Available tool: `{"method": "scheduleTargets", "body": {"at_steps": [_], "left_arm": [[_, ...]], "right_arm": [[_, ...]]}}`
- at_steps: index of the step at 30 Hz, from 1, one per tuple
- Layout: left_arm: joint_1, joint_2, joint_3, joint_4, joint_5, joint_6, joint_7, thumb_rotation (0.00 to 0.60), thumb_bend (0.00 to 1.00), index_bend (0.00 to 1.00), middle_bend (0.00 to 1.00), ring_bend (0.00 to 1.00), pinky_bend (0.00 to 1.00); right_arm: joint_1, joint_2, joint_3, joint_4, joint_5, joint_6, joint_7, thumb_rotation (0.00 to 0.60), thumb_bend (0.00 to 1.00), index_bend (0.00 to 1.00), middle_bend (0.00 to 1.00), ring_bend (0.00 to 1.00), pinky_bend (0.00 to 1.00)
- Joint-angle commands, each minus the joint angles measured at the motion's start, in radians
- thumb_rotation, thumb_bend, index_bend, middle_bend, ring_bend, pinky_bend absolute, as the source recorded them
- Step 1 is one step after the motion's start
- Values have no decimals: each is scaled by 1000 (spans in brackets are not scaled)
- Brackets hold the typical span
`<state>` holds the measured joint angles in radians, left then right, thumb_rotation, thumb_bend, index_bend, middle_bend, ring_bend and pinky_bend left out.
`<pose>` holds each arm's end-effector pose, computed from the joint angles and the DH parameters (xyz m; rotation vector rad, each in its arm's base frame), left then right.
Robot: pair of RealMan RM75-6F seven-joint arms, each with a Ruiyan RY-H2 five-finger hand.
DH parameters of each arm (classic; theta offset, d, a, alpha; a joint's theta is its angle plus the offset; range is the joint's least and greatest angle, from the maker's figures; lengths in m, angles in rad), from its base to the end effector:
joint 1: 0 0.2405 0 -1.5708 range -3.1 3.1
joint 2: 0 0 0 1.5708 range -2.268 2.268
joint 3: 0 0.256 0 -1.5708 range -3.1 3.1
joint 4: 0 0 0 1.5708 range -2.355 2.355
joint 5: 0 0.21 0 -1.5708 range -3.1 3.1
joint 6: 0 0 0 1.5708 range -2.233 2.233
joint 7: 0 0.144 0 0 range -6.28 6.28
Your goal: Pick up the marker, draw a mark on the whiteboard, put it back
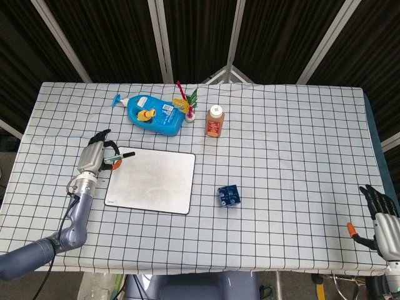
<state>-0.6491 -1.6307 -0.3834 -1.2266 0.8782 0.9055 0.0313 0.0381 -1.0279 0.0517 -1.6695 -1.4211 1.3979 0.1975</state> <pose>-0.2211 0.3899 0.0097 -1.2613 -1.4153 -1.0471 -0.3292 -0.1649 0.1763 1.2552 -1.1456 0.9087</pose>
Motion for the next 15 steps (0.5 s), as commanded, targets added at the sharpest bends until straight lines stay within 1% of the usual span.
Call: {"method": "scheduleTargets", "body": {"at_steps": [1, 6, 9, 15], "left_arm": [[34, 22, -78, -141, 28, -23, -212, 600, 548, 658, 70, 0, 0], [45, 10, -71, -191, 92, -59, -352, 600, 547, 674, 94, 0, 0], [40, -8, -55, -184, 130, -79, -403, 600, 547, 678, 99, 0, 0], [30, -60, -26, -150, 224, -77, -501, 600, 547, 689, 112, 0, 0]], "right_arm": [[-1, 0, -1, 0, 0, 1, 0, 600, 354, 0, 0, 0, 0], [0, 0, 1, 2, 2, -1, 3, 600, 354, 0, 0, 0, 0], [1, -1, 1, 4, 2, -2, 4, 600, 354, 0, 0, 0, 0], [1, 0, 2, 5, 3, -3, 5, 600, 353, 0, 0, 0, 0]]}}
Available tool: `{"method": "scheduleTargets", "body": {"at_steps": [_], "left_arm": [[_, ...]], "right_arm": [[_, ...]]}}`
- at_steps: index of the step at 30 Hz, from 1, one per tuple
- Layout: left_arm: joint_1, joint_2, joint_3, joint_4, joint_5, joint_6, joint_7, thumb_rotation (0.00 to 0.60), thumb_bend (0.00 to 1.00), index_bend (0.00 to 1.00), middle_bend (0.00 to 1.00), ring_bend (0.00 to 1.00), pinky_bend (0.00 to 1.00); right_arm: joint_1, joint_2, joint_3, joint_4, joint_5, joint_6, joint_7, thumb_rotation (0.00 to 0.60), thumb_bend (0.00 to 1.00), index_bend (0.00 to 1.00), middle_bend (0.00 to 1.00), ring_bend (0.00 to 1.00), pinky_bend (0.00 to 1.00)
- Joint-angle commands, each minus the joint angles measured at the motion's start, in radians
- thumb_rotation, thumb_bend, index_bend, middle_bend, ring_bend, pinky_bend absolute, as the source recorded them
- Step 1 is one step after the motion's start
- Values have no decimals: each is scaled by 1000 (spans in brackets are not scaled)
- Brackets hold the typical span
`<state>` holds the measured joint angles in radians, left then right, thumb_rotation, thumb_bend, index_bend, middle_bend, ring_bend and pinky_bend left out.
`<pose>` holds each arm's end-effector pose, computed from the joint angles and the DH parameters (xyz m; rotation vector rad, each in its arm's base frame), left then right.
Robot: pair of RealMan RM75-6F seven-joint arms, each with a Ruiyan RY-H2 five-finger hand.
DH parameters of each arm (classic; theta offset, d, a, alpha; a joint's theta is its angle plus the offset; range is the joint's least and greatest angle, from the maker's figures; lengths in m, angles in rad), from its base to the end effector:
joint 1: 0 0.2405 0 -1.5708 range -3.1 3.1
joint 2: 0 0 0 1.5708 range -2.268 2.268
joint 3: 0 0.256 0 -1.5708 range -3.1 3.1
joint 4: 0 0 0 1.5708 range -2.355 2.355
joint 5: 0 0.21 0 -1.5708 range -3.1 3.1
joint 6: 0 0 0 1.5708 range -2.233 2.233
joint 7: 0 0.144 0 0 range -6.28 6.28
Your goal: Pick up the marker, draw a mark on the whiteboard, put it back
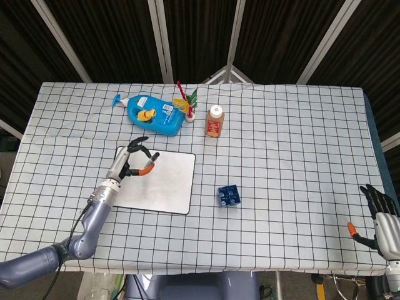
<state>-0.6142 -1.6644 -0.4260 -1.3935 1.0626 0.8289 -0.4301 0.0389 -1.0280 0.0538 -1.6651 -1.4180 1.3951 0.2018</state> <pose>-0.1578 0.3629 -0.0211 -1.1780 -1.8855 -1.4408 -0.3304 -0.1656 0.1769 1.2521 -1.1465 0.9079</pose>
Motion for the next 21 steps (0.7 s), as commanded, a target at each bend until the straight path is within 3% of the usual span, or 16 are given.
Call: {"method": "scheduleTargets", "body": {"at_steps": [1, 21], "left_arm": [[-7, -33, 20, 22, 51, 2, -49, 600, 547, 690, 113, 0, 0], [-41, -108, 57, 116, 105, 19, -125, 600, 546, 690, 115, 0, 0]], "right_arm": [[0, 0, 0, 1, 0, 0, 1, 600, 354, 0, 0, 0, 0], [0, 1, -3, -3, -6, -2, 2, 600, 354, 0, 0, 0, 0]]}}
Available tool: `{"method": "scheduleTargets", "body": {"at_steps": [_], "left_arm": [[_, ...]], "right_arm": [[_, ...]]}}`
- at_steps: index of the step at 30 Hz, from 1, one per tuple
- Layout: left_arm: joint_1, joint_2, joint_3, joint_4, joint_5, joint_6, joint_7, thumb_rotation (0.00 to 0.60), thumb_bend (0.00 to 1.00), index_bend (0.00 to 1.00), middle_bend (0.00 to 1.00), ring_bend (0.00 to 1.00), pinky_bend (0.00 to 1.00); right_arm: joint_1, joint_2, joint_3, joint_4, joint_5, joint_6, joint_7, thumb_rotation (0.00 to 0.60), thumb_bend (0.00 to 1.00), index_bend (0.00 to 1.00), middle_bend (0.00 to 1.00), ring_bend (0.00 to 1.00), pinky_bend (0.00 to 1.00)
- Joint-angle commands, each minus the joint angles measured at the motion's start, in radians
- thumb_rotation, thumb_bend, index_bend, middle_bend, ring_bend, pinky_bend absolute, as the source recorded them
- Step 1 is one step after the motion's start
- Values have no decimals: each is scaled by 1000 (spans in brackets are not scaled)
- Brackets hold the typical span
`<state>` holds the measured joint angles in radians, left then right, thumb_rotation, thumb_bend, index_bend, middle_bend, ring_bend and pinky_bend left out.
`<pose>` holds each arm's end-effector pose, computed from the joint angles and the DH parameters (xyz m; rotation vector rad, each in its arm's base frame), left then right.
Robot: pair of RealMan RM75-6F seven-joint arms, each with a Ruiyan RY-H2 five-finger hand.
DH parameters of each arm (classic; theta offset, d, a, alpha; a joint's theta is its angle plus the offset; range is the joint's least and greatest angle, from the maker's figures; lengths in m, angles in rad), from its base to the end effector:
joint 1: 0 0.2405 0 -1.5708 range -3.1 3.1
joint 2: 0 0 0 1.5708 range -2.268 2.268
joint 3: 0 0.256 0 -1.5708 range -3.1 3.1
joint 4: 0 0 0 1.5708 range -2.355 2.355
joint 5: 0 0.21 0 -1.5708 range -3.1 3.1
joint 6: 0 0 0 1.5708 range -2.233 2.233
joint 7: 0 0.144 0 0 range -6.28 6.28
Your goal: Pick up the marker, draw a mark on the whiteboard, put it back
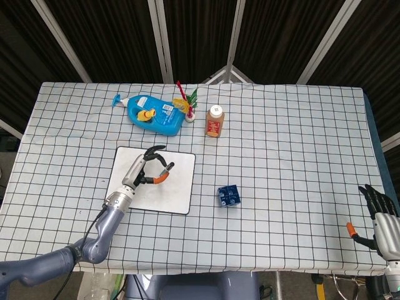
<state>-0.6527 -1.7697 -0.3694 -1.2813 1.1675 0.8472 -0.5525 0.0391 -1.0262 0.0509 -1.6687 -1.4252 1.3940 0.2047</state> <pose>-0.1457 0.3554 -0.0567 -1.2367 -1.9291 -1.4784 -0.3291 -0.1651 0.1761 1.2590 -1.1509 0.9115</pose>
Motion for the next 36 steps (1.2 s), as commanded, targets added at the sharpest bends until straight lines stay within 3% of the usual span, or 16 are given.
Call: {"method": "scheduleTargets", "body": {"at_steps": [1, 22, 36], "left_arm": [[-3, -4, 0, 5, 0, 1, -4, 600, 546, 690, 115, 0, 0], [-37, -39, 14, 97, 0, -23, -22, 600, 546, 690, 121, 0, 0], [-36, -15, 19, 192, 25, 3, -24, 600, 547, 690, 125, 0, 0]], "right_arm": [[0, -1, 0, 0, 2, -1, -1, 600, 354, 0, 0, 0, 0], [2, -2, 3, 2, 10, -6, -1, 600, 354, 0, 0, 0, 0], [1, -2, 3, 2, 9, -3, -6, 600, 354, 0, 0, 0, 0]]}}
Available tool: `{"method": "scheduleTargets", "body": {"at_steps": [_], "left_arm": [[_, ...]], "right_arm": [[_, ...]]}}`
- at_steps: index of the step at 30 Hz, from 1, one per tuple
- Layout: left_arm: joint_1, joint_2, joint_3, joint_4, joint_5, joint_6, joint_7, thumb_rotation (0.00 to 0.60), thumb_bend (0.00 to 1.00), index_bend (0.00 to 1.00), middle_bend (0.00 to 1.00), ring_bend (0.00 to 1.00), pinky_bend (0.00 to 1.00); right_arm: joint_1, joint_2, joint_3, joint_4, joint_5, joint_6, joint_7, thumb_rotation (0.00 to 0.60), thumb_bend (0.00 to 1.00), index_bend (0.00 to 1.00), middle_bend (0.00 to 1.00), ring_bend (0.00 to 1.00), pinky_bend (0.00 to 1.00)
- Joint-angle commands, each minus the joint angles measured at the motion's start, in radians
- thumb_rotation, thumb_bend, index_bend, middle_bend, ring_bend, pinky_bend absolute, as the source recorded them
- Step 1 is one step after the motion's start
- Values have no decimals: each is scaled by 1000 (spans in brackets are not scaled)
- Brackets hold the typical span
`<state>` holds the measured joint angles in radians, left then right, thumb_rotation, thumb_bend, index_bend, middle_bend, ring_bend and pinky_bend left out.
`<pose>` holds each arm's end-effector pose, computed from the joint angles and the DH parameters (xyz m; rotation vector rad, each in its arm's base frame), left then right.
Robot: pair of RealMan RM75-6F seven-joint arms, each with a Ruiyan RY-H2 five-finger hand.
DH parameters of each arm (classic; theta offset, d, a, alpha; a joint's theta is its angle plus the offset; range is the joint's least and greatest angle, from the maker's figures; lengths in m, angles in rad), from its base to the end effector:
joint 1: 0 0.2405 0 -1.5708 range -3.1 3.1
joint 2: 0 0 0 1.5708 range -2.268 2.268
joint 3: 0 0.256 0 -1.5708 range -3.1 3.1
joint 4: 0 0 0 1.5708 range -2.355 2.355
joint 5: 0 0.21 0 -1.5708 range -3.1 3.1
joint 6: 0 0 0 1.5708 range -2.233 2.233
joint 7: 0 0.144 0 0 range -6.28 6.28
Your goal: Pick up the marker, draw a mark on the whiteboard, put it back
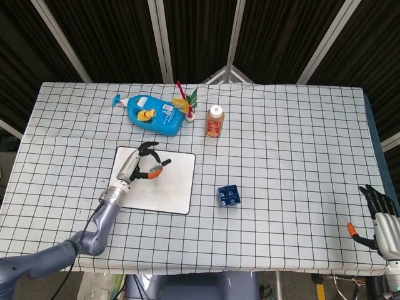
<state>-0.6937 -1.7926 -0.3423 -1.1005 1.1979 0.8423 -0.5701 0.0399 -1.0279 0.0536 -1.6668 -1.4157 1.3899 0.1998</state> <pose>-0.1722 0.3771 -0.0555 -1.2860 -1.7871 -1.4037 -0.3305 -0.1658 0.1762 1.2533 -1.1510 0.9038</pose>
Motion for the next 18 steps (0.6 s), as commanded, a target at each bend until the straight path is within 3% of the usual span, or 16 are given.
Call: {"method": "scheduleTargets", "body": {"at_steps": [1, 7, 12, 18], "left_arm": [[7, 11, -12, 10, -8, 11, -13, 600, 546, 691, 125, 0, 0], [33, 60, -49, -93, -7, 47, -91, 600, 547, 690, 126, 0, 0], [55, 110, -41, -206, 10, 57, -110, 600, 546, 690, 126, 0, 0], [64, 116, -26, -256, -12, 53, -86, 600, 546, 690, 128, 0, 0]], "right_arm": [[-1, 0, 0, 0, -1, 2, -1, 600, 354, 0, 0, 0, 0], [0, -1, 0, 0, -5, 3, -3, 600, 353, 0, 0, 0, 0], [0, -2, -1, -2, -9, 6, -7, 600, 353, 0, 0, 0, 0], [0, -3, -2, -4, -10, 6, -10, 600, 354, 0, 0, 0, 0]]}}
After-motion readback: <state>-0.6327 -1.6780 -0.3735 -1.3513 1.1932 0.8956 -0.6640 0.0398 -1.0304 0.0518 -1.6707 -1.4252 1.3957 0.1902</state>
